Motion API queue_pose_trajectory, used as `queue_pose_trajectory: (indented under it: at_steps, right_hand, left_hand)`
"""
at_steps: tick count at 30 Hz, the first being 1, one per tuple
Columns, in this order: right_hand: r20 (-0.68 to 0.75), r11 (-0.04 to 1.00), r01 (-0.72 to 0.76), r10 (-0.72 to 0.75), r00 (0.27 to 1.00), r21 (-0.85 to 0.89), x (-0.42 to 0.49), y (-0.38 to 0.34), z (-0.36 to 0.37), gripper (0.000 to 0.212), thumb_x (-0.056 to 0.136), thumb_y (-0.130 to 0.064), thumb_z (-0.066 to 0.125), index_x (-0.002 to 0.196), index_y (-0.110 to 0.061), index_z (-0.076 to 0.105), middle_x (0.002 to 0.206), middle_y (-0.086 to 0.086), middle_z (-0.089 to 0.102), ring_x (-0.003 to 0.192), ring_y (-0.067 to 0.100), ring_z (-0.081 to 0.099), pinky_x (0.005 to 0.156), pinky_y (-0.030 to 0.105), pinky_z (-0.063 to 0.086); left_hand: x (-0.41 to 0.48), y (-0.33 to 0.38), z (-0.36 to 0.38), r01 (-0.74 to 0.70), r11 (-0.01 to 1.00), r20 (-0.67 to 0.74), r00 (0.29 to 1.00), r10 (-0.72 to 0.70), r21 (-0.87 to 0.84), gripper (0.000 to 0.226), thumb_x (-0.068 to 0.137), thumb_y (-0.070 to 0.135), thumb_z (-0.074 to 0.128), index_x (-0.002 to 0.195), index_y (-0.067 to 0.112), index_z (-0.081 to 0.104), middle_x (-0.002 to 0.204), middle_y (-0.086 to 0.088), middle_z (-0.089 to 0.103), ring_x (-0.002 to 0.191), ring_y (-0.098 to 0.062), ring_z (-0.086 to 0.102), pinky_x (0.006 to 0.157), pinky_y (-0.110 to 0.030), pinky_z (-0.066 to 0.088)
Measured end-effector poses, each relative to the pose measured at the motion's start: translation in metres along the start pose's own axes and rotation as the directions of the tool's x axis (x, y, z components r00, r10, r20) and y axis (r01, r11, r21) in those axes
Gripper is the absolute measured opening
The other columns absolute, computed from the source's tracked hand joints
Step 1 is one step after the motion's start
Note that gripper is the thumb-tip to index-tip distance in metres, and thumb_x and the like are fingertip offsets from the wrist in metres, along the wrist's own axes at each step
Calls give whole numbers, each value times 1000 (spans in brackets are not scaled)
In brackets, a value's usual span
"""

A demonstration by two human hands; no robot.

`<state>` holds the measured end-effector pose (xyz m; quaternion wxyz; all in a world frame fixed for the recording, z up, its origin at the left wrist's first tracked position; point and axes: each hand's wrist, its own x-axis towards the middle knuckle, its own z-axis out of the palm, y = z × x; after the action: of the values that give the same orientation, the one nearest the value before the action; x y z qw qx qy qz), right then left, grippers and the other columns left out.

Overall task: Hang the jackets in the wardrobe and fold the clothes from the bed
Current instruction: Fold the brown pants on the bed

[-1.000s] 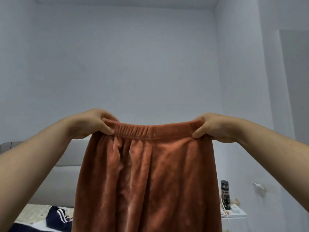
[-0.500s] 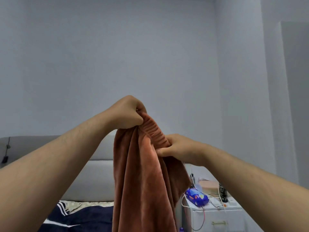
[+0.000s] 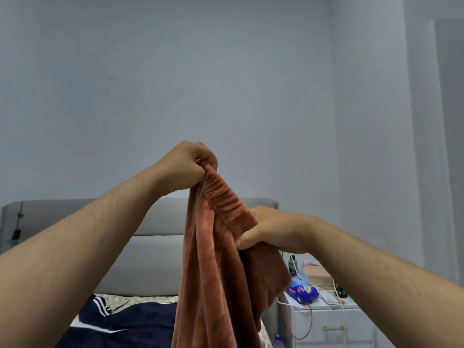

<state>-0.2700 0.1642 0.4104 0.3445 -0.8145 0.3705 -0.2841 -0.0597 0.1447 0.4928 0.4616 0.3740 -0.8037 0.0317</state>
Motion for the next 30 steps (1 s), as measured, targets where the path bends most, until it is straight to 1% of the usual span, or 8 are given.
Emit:
queue_pose_trajectory:
  at_steps: [6,15,17,19,21,25,28,30]
  right_hand:
    - [-197,978,81,-119,973,-193,-8,-1,-1,26,81,1,59,100,-13,69,98,7,74,93,19,71,86,35,57]
    - [-356,785,-124,-130,926,-607,3,-14,-23,22,73,3,41,74,-7,60,81,8,68,80,24,63,67,35,51]
    - [-373,806,-162,-77,925,-569,4,-12,-26,23,75,4,41,70,-8,60,77,10,67,74,21,59,62,31,46]
    - [-391,827,-178,-54,919,-533,6,-10,-28,24,76,4,40,76,-2,63,84,18,69,72,20,56,62,31,44]
    - [-411,846,-188,-40,911,-499,7,-8,-30,27,76,4,40,84,3,66,91,21,70,74,21,56,64,32,45]
    - [-416,850,-230,14,909,-474,-2,-5,-34,23,75,1,48,82,-5,69,79,12,70,70,18,59,61,29,47]
    - [-343,791,-274,86,935,-548,-12,-5,-36,18,72,-13,60,85,-18,71,83,5,74,76,19,69,66,32,56]
    - [-287,761,-272,117,951,-589,-13,-6,-34,13,73,-21,65,85,-21,71,82,0,74,78,19,70,70,34,58]
  left_hand:
    - [0,-36,11,15,981,-192,981,22,191,42,74,-10,48,73,27,68,100,2,52,94,-18,55,81,-29,48]
    - [-34,-31,61,-45,596,165,975,-148,801,6,80,18,50,76,20,45,80,4,53,81,-23,51,60,-30,34]
    - [-40,-24,72,-122,752,299,949,-104,647,6,74,28,50,79,23,49,83,8,58,84,-20,51,68,-32,43]
    - [-50,-9,84,37,991,444,892,-90,127,12,64,27,50,77,27,51,73,17,53,74,-11,48,65,-27,41]
    - [-58,0,97,216,934,515,856,-41,-285,17,63,18,49,78,23,52,71,17,51,69,-5,44,65,-23,36]
    - [-58,-15,110,274,887,373,919,-127,-373,17,60,16,53,74,7,57,72,1,53,70,-13,49,69,-34,38]
    - [-48,-25,103,68,994,152,985,-81,88,16,64,15,53,56,28,58,77,8,48,78,-16,49,63,-28,32]
    - [-46,-14,101,-68,846,82,996,29,529,19,78,13,53,67,26,60,80,6,34,84,-24,43,59,-30,28]
